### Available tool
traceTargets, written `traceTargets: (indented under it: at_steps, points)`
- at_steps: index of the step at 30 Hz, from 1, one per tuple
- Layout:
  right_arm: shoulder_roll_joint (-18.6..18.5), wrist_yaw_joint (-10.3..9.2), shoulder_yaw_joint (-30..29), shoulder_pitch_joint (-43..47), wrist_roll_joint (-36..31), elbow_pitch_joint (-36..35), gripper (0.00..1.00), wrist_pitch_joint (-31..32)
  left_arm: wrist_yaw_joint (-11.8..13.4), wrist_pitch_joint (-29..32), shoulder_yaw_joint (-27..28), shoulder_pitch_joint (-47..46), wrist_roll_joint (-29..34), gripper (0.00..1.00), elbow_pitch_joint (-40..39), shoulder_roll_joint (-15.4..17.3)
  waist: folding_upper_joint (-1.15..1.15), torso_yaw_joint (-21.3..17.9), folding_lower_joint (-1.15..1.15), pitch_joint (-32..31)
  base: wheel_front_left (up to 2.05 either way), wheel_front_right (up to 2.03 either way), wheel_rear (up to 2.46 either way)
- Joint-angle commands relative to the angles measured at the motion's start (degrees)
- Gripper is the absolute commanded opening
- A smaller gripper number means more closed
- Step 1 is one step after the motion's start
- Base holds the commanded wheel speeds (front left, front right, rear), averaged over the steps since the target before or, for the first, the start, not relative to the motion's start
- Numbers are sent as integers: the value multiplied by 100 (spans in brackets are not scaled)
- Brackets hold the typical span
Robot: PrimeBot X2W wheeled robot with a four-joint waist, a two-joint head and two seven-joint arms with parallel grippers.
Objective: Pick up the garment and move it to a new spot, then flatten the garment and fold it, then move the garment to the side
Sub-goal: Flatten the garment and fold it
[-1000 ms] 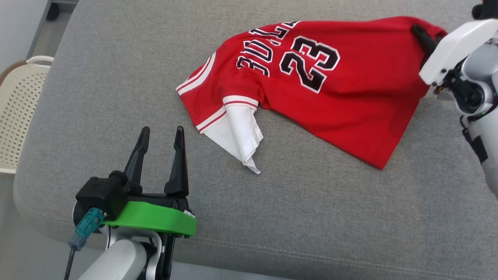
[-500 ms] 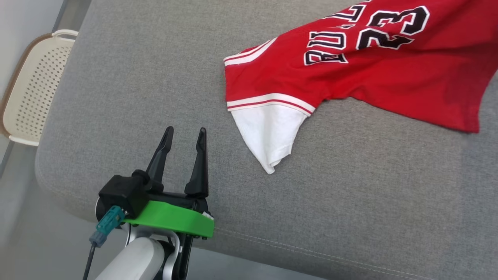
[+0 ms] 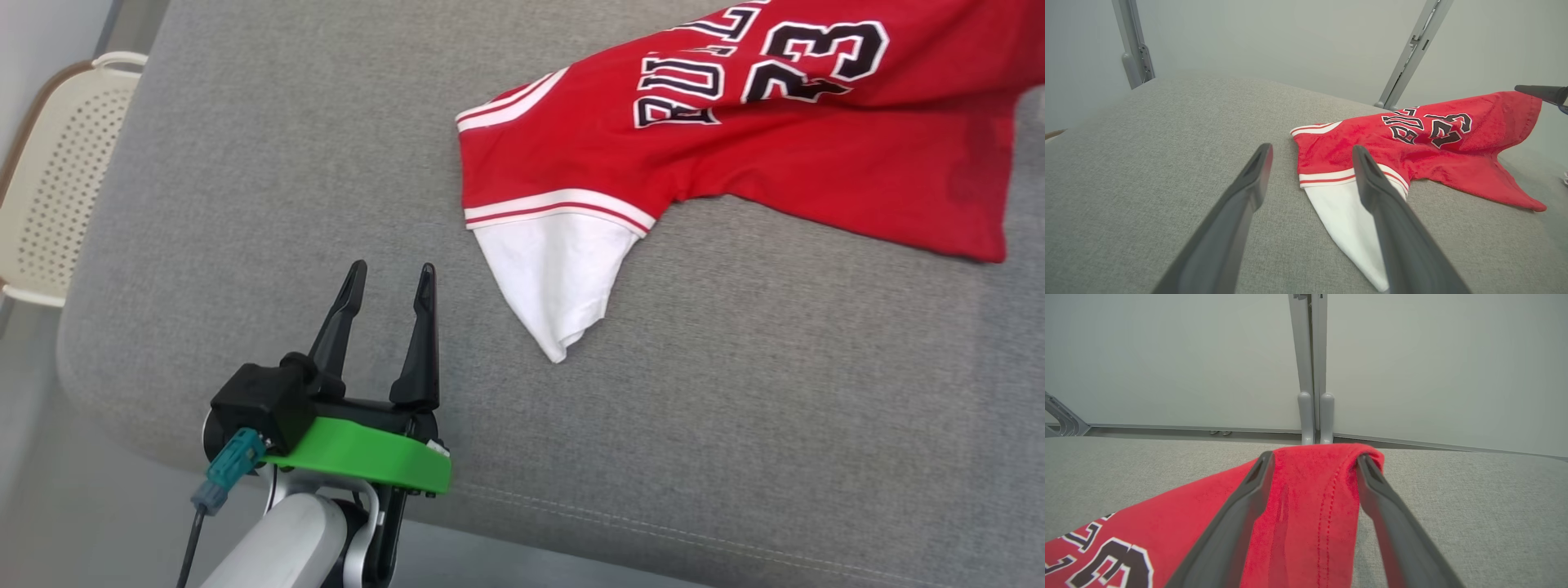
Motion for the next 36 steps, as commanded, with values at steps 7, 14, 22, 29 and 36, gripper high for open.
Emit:
traceTargets:
  at_steps: [7,14,22,29,36]
  points:
    - [-273,-2,133,904,827,-618,100,-155,63,23,55,139,39,100,-57,130,0,-651,0,-287,0,0,0]
    - [-495,-2,-68,2190,1783,-1455,100,-366,152,68,29,201,46,100,-128,178,0,-1012,0,-348,0,0,0]
    - [-287,-2,-128,3568,2049,-2553,100,-933,141,59,103,399,-67,100,-52,254,0,-1348,0,-671,0,0,0]
    - [107,-2,-45,4440,1594,-3505,100,-1313,206,29,287,863,-168,100,99,499,0,-1704,0,-1244,0,0,0]
    - [580,-2,-233,5213,1003,-4370,100,-1229,312,9,502,1507,-264,100,259,748,0,-1970,0,-1912,0,0,0]
